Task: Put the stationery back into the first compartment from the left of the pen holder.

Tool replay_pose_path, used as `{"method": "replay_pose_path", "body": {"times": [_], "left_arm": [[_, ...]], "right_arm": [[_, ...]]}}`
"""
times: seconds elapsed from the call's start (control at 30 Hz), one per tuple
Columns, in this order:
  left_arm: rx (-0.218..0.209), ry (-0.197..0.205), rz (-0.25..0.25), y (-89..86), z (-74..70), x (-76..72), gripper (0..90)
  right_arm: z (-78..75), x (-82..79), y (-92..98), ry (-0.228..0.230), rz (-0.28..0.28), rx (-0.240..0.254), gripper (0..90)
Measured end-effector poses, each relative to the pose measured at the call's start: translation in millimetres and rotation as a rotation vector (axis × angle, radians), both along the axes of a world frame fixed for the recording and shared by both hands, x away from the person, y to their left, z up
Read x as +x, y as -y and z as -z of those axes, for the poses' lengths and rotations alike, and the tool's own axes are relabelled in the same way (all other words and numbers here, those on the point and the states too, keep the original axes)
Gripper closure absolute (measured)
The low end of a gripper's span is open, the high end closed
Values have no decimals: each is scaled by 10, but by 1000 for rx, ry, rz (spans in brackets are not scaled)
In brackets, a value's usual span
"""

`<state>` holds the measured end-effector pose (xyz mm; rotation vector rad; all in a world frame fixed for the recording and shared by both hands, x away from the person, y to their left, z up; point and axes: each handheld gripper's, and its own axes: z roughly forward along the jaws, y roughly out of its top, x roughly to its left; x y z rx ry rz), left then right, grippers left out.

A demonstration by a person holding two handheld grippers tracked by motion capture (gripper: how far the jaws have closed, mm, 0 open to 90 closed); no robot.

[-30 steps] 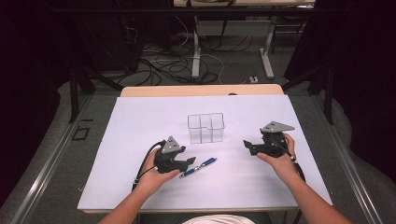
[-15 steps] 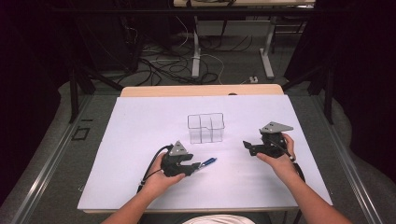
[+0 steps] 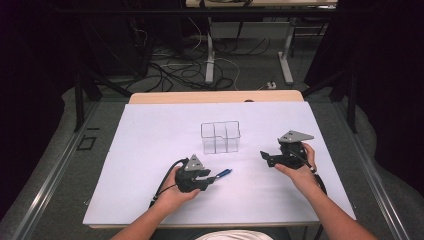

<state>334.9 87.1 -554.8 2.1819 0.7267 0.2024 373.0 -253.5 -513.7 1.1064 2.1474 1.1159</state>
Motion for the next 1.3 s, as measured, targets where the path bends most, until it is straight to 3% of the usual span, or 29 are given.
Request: {"method": "replay_pose_path", "body": {"times": [0.5, 0.53, 0.67, 0.77, 0.87, 1.3], "left_arm": [[54, 17, 28, 33, 91, -34, 702], [51, 35, 22, 35, 102, -32, 703], [52, 32, 25, 25, 105, -41, 721], [50, 55, 19, 33, 116, -49, 729], [59, 47, 40, 28, 106, -49, 750], [43, 48, 23, 26, 116, -40, 788]], "right_arm": [[7, 0, -5, 0, -4, -9, 157], [6, -1, -6, -2, -3, -7, 157], [7, -2, -6, 0, -4, -8, 157], [7, -2, -9, 0, -3, -8, 157], [7, -3, -9, 1, -4, -8, 157], [8, -3, -14, 1, -7, -5, 157]]}}
